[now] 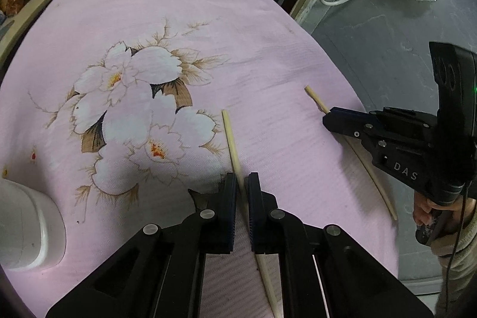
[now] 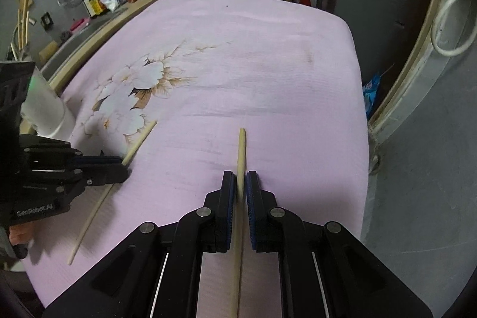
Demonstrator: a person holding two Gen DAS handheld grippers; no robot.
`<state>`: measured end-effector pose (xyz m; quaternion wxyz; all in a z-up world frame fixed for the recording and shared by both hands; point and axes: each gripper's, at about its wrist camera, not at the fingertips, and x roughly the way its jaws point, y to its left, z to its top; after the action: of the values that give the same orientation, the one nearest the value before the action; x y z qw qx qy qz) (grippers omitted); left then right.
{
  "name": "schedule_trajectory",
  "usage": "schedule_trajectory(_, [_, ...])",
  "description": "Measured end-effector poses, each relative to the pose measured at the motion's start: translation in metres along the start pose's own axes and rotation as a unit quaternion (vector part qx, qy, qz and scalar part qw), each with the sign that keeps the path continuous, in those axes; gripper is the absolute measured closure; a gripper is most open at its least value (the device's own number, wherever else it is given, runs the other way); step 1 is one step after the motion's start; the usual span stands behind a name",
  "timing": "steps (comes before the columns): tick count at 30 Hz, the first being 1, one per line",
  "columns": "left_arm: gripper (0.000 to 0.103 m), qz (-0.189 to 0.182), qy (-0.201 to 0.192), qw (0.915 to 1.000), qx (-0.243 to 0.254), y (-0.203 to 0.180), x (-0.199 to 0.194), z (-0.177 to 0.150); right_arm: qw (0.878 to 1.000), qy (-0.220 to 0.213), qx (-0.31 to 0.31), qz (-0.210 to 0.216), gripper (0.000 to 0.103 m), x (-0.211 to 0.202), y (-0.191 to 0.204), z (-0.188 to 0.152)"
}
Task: Organize utensils
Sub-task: 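Lift both chopsticks upright and carry them over the white caddy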
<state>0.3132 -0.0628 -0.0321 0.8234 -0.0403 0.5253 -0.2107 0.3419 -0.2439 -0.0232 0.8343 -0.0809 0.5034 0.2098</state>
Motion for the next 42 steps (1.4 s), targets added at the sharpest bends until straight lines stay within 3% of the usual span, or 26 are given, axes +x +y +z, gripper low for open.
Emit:
schedule_trajectory(4, [0.100,-0.012,-0.018,0.9997,-0.008,-0.003,-0.003,-0.009,1.000,-0.017,0.020,0.015,0.100,-0.009,-0.001,-0.004])
schedule_trajectory(7, [0.101,-0.022,-0.033,0.9992,-0.010,-0.003,-0.011,-0.016,0.997,-0.071,0.027,0.022,0.100,-0.029,0.006,-0.015])
schedule_trajectory(12, [0.101,-0.024,-0.113,0.9932,0.003,-0.007,-0.044,-0.033,0.984,-0.173,0.022,0.030,0.100,-0.065,0.029,-0.037])
schedule_trajectory(15, [0.101,-0.016,-0.180,0.9835,0.010,-0.014,-0.071,-0.046,0.971,-0.238,0.005,0.012,0.100,-0.084,0.049,-0.052])
schedule_trajectory(19, [0.101,0.001,-0.273,0.9618,0.019,-0.023,-0.104,-0.061,0.941,-0.338,0.004,0.010,0.100,-0.109,0.070,-0.065])
schedule_trajectory(22, [0.101,0.019,-0.340,0.9396,0.031,-0.031,-0.125,-0.068,0.918,-0.395,-0.004,0.019,0.100,-0.123,0.084,-0.067])
schedule_trajectory(30, [0.101,0.059,-0.475,0.8774,0.040,-0.020,-0.181,-0.086,0.864,-0.501,-0.032,0.044,0.100,-0.155,0.122,-0.052])
schedule_trajectory(36, [0.101,0.097,-0.532,0.8397,0.047,-0.004,-0.217,-0.084,0.833,-0.547,-0.045,0.063,0.100,-0.172,0.151,-0.027])
schedule_trajectory(42, [0.101,0.115,-0.565,0.8170,0.020,0.042,-0.253,-0.078,0.805,-0.583,-0.036,0.104,0.100,-0.177,0.175,0.009])
